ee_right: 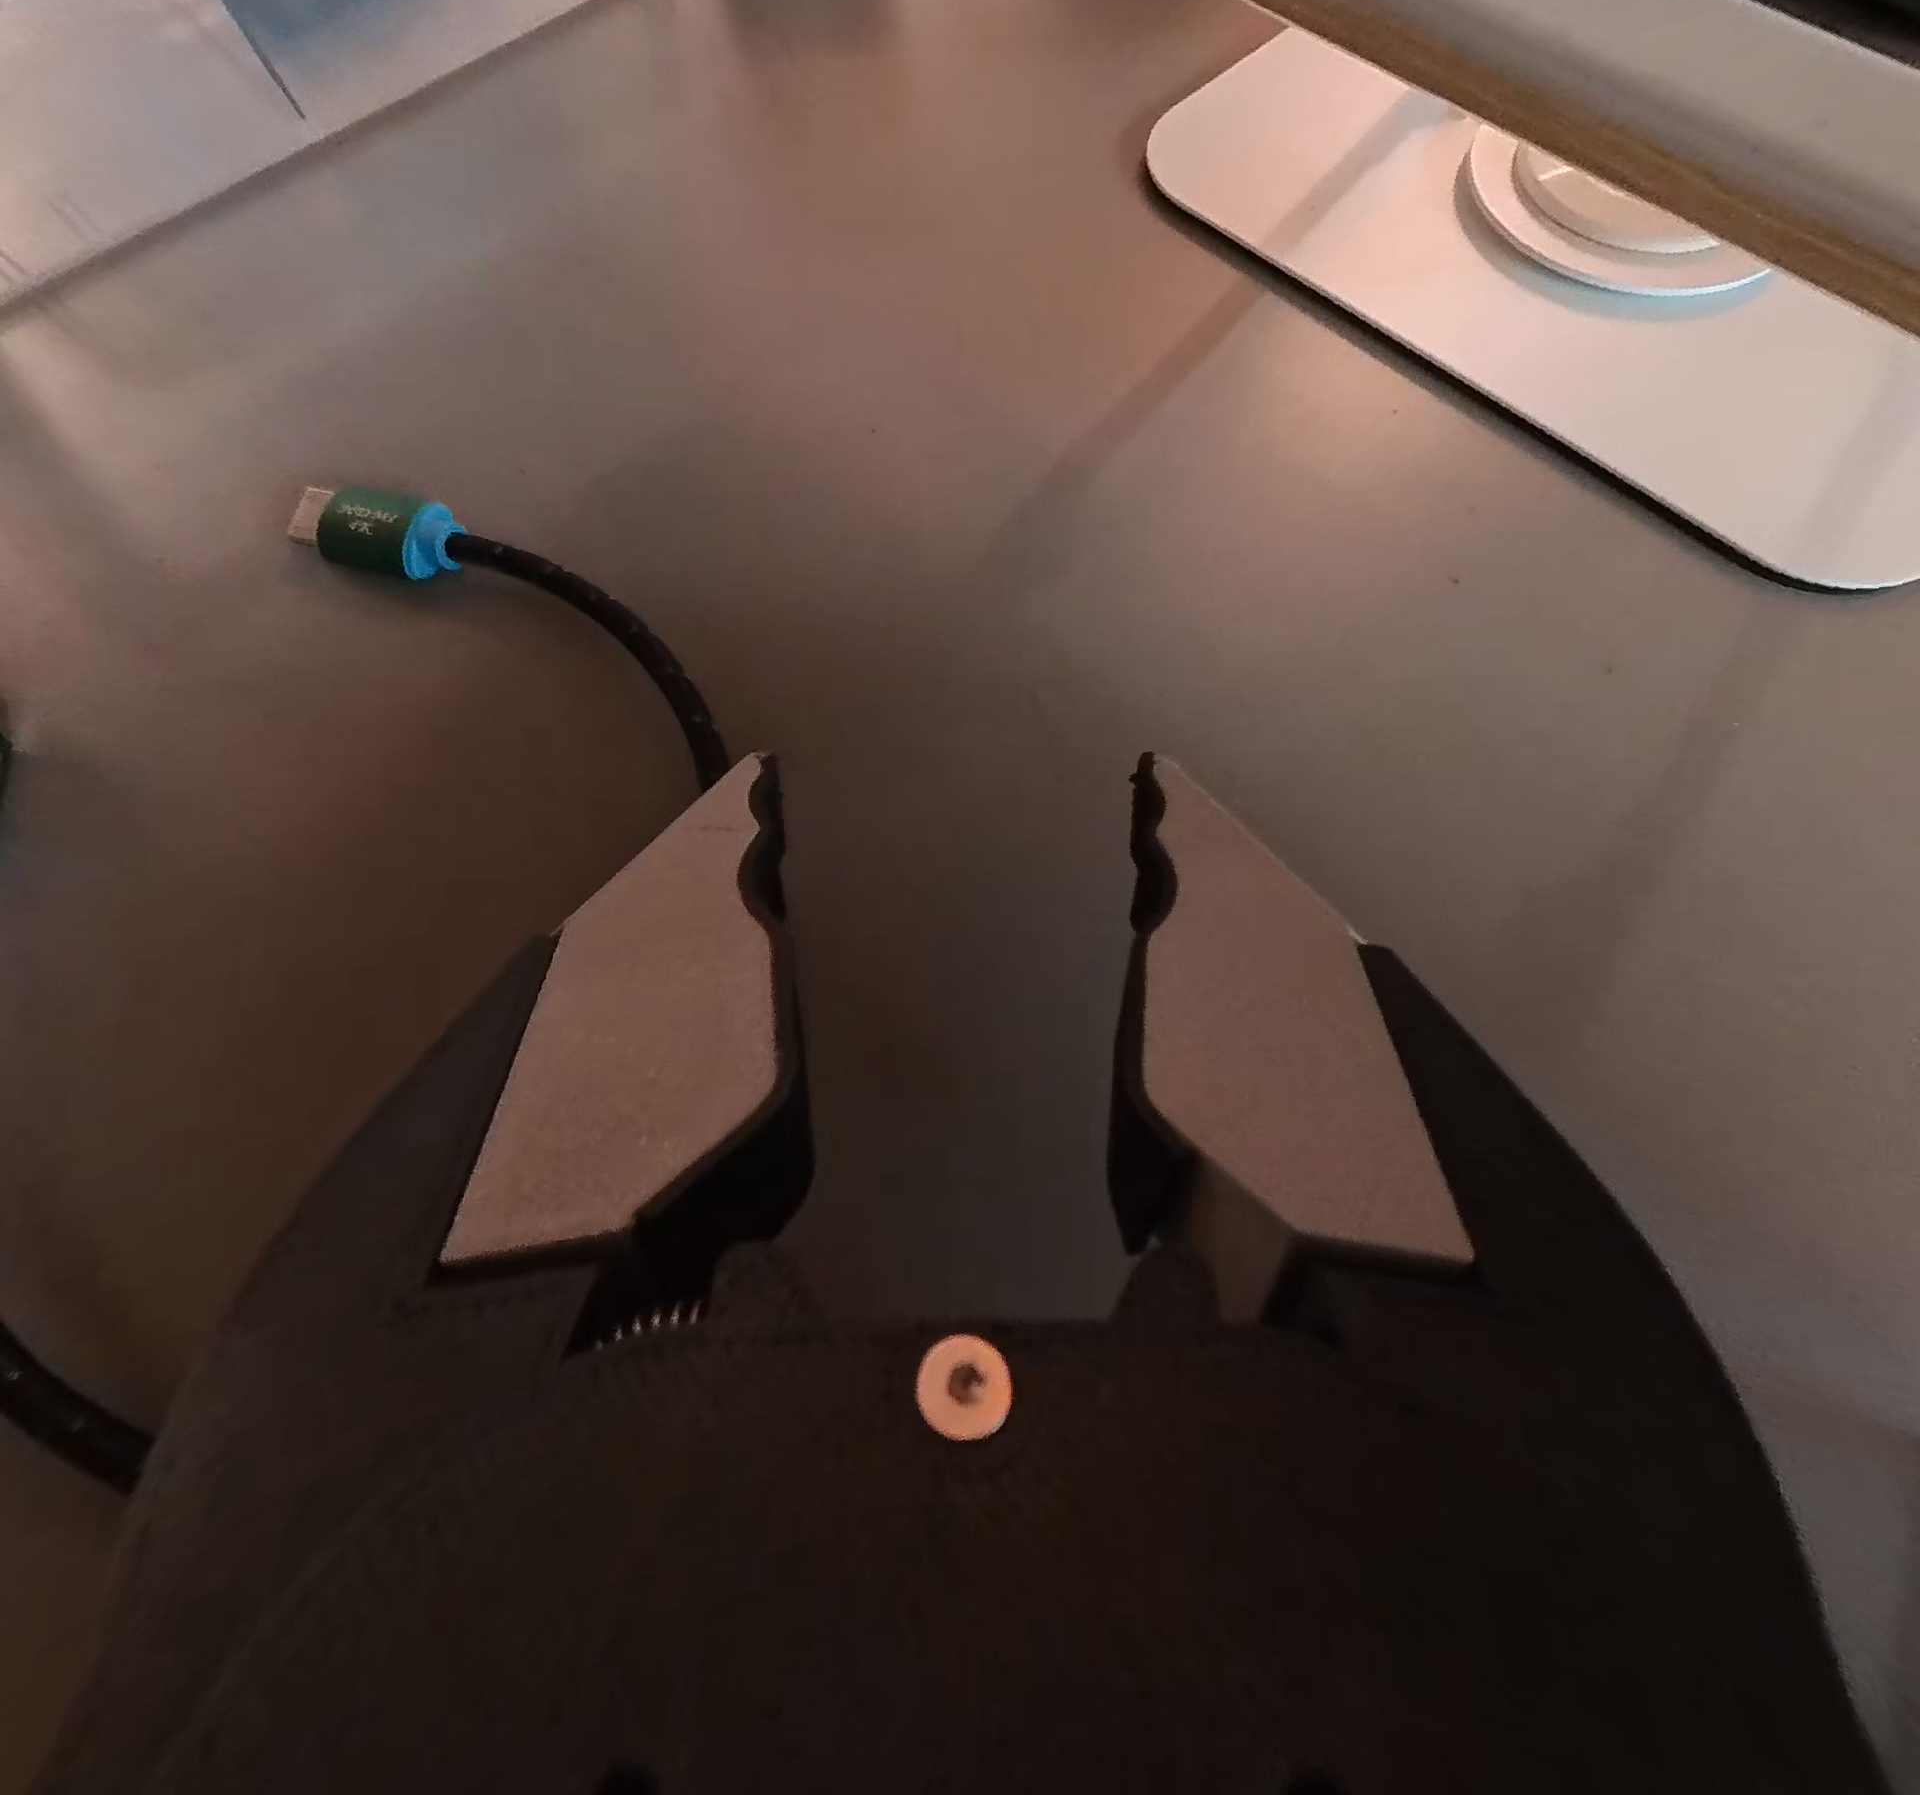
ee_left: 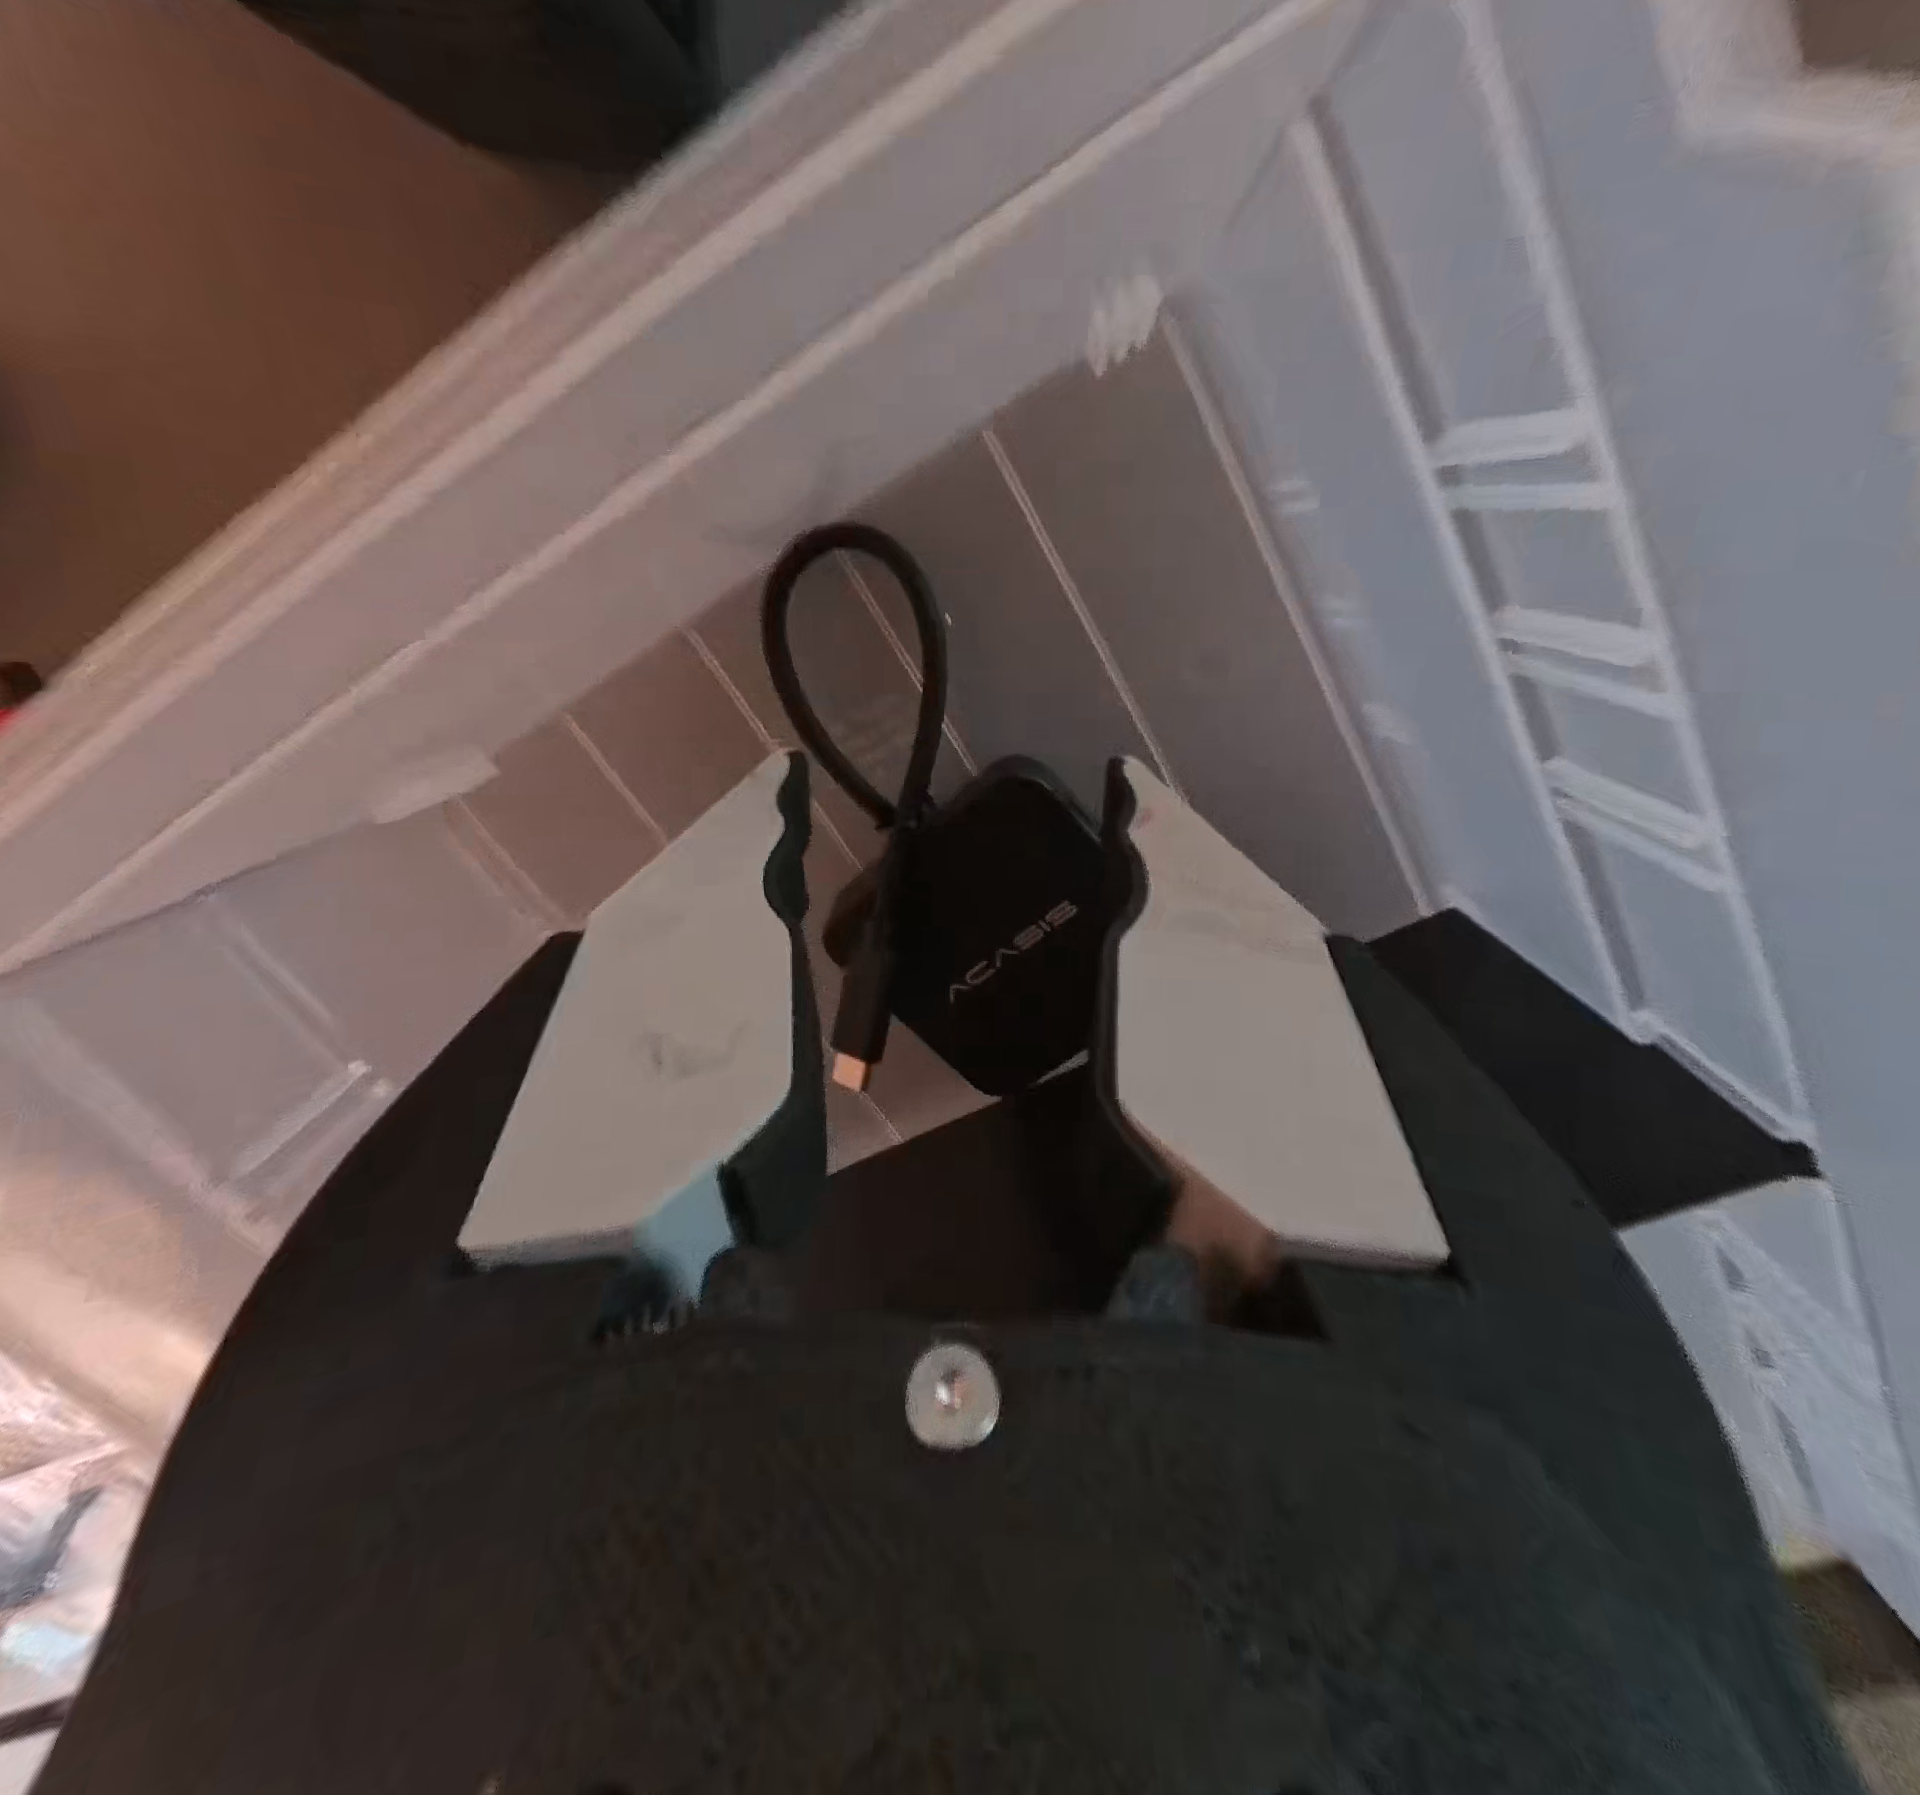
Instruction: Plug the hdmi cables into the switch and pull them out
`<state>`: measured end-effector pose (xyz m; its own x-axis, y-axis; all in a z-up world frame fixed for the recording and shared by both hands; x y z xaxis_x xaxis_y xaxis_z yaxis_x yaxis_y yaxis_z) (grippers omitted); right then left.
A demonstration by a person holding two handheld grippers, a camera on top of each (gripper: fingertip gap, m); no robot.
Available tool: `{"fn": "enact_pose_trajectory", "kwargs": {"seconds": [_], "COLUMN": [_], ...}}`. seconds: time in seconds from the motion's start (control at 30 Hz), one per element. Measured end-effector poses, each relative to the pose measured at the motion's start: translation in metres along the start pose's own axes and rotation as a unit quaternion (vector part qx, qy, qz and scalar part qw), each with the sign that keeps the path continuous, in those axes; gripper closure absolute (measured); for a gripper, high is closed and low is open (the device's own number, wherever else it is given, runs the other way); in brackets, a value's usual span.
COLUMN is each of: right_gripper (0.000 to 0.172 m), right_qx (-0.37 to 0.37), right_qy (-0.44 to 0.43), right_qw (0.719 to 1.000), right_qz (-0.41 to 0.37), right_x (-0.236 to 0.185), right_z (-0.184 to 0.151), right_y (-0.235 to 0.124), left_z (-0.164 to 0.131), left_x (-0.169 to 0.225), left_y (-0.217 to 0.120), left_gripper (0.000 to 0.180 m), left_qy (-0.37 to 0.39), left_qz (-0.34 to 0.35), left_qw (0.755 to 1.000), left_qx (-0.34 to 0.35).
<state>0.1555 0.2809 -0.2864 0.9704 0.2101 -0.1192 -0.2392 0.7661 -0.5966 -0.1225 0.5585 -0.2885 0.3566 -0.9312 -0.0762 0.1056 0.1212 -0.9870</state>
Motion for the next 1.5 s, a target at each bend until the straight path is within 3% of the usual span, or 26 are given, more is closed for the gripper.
{"fn": "enact_pose_trajectory", "kwargs": {"seconds": [0.2,0.23,0.27,0.4,0.47,0.53,0.7,0.83,0.97,1.17,1.33,1.5], "right_gripper": [0.108,0.108,0.108,0.109,0.109,0.11,0.111,0.111,0.111,0.112,0.111,0.11], "right_qx": [0.002,0.003,0.004,0.008,0.012,0.019,0.036,0.04,0.043,0.029,0.024,0.018], "right_qy": [-0.007,-0.008,-0.011,-0.015,-0.014,-0.01,0.002,0.012,0.018,0.005,-0.002,-0.007], "right_qw": [1.0,1.0,1.0,1.0,1.0,1.0,0.999,0.999,0.999,1.0,1.0,0.999], "right_qz": [0.003,0.004,0.004,0.002,0.002,0.003,0.01,0.009,0.006,0.006,0.017,0.029], "right_x": [-0.004,-0.005,-0.006,-0.008,-0.008,-0.007,-0.007,-0.006,-0.006,-0.01,-0.016,-0.02], "right_z": [0.0,0.0,0.0,0.001,0.002,0.003,0.005,0.003,0.001,-0.002,-0.001,0.001], "right_y": [0.0,0.0,-0.001,-0.001,-0.002,-0.004,-0.009,-0.013,-0.017,-0.014,-0.01,-0.005], "left_z": [-0.003,-0.004,-0.005,-0.006,-0.009,-0.005,0.011,0.016,0.014,-0.002,-0.001,0.004], "left_x": [-0.007,-0.011,-0.014,-0.016,-0.018,-0.017,0.023,0.056,0.055,0.019,-0.016,-0.043], "left_y": [0.004,-0.001,-0.009,-0.059,-0.091,-0.131,-0.224,-0.24,-0.223,-0.143,-0.078,-0.034], "left_gripper": [0.136,0.165,0.166,0.169,0.18,0.18,0.18,0.18,0.18,0.136,0.131,0.119], "left_qy": [0.0,0.005,0.003,-0.007,-0.011,-0.017,0.004,0.004,-0.023,-0.077,-0.116,-0.115], "left_qz": [0.011,0.032,0.049,0.095,0.137,0.179,0.236,0.201,0.193,0.166,0.134,0.116], "left_qw": [1.0,0.999,0.999,0.994,0.988,0.975,0.942,0.947,0.948,0.968,0.975,0.982], "left_qx": [-0.011,-0.008,0.001,0.054,0.076,0.127,0.24,0.251,0.25,0.17,0.132,0.094]}}
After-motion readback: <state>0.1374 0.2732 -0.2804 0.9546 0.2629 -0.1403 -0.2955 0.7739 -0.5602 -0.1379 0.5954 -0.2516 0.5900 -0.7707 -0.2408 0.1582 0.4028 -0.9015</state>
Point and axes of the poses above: each gripper's, where its closed fingertips meet, y out along the fingers, z out of its top, x = y × z across the jaws, the point moved 2 cm from there along -y, back along the fingers, and after that the axes turned 6 degrees about y, right-handed, at the moved point
